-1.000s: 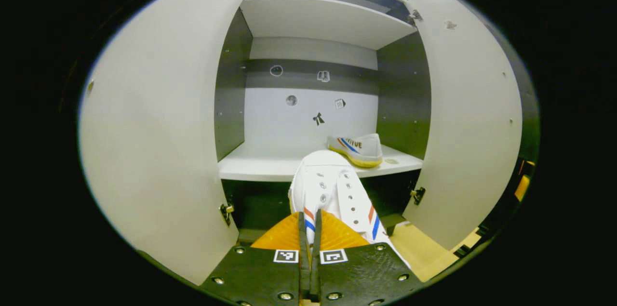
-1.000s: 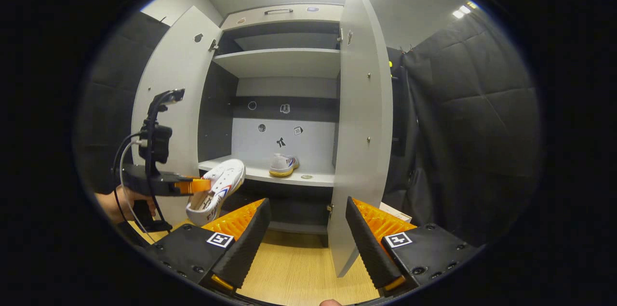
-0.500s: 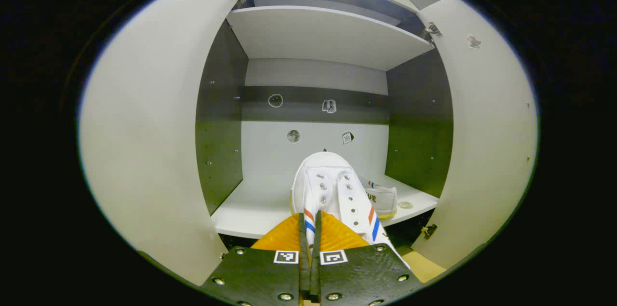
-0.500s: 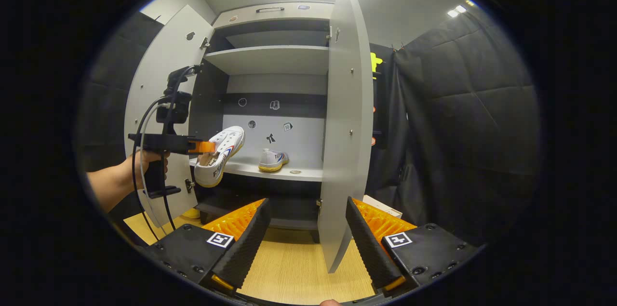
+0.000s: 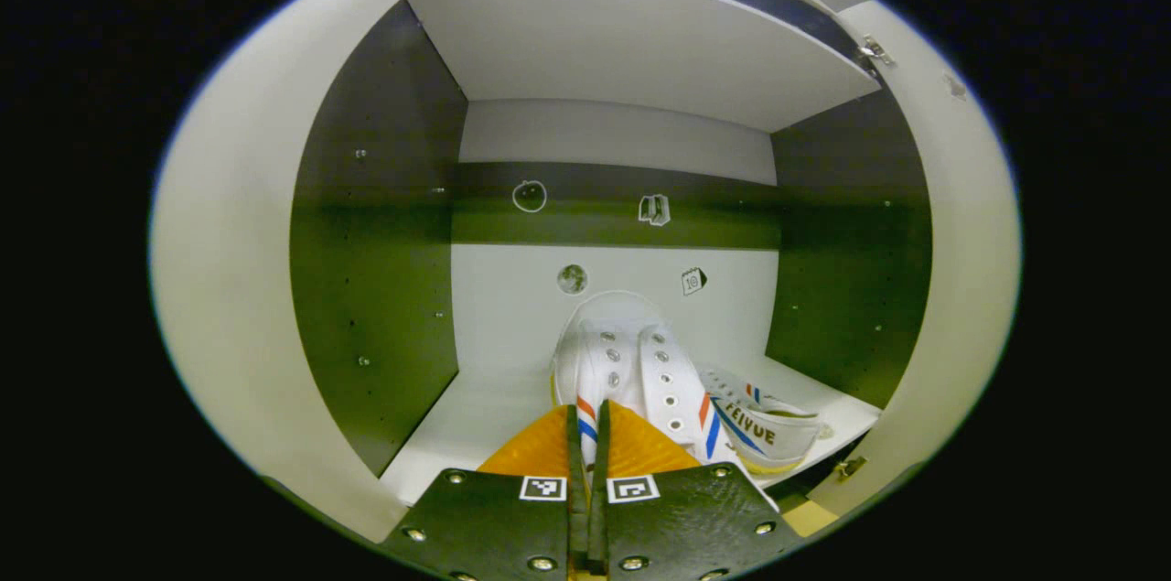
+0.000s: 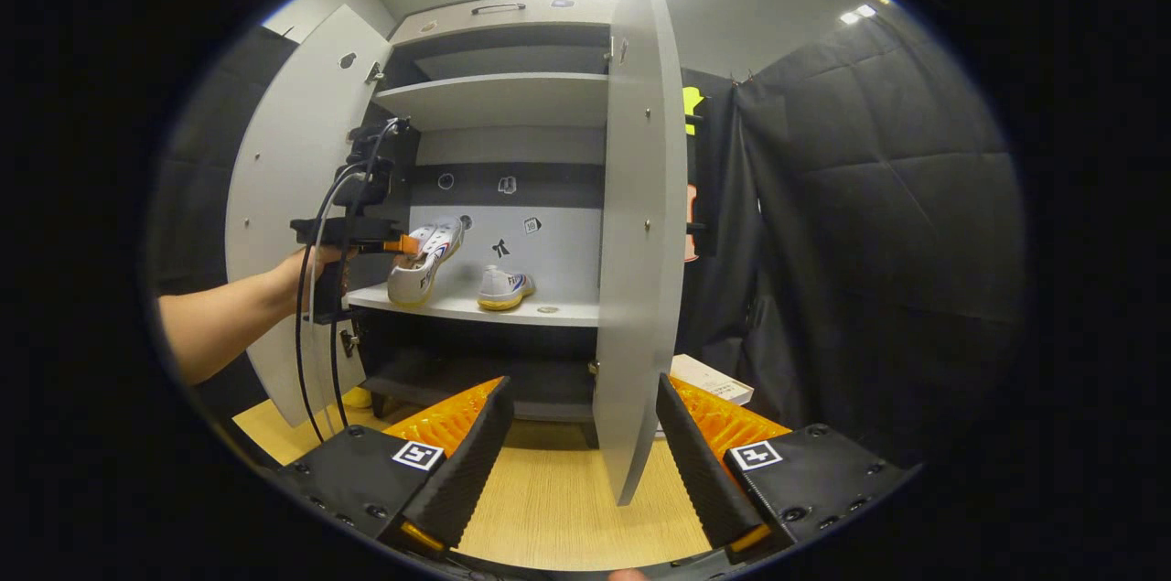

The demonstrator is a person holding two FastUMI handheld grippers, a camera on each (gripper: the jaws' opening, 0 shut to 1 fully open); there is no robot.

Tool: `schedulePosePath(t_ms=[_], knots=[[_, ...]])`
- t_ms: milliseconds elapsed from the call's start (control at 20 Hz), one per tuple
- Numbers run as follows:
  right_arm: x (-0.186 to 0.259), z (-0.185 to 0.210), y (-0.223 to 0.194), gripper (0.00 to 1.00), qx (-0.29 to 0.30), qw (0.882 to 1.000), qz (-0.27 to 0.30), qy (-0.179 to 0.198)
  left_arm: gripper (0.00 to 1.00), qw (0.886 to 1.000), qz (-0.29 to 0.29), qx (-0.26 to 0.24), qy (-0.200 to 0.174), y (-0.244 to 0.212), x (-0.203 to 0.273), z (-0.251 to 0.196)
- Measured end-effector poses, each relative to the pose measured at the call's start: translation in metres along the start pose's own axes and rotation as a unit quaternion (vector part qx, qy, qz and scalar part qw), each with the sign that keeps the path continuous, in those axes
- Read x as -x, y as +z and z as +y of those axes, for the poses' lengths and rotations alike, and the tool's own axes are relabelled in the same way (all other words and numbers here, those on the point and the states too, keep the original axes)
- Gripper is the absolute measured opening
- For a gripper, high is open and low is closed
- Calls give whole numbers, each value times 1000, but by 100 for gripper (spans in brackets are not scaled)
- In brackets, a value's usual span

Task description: Grab one shoe with the right hand and put it into the shoe cabinet, grab the other shoe with the left hand and put it into the shoe cabinet; then close the right door with the right hand and the left door with the left hand.

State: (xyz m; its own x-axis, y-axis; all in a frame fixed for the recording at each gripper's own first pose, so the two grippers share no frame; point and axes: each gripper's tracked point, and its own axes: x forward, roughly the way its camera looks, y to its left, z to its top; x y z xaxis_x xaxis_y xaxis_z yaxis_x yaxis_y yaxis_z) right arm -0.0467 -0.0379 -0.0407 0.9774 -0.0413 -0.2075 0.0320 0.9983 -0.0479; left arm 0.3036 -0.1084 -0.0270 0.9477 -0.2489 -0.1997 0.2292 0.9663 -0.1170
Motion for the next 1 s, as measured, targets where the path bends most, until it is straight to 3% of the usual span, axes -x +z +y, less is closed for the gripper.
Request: schedulePosePath(t_ms=[350, 600, 750, 1000], knots=[[1, -5, -7, 96, 9, 1000, 16, -11, 1, 999, 32, -4, 12, -28, -68, 2], [0, -3, -8, 98, 16, 1000, 22, -13, 3, 998, 65, -17, 17, -47, -67, 6], [0, -2, -7, 98, 15, 1000, 20, -11, 11, 999, 11, -16, 30, -17, -65, 13], [-3, 1, 3, 98, 11, 1000, 10, -6, 100, 998, -41, -37, 19, 20, -31, -2]])
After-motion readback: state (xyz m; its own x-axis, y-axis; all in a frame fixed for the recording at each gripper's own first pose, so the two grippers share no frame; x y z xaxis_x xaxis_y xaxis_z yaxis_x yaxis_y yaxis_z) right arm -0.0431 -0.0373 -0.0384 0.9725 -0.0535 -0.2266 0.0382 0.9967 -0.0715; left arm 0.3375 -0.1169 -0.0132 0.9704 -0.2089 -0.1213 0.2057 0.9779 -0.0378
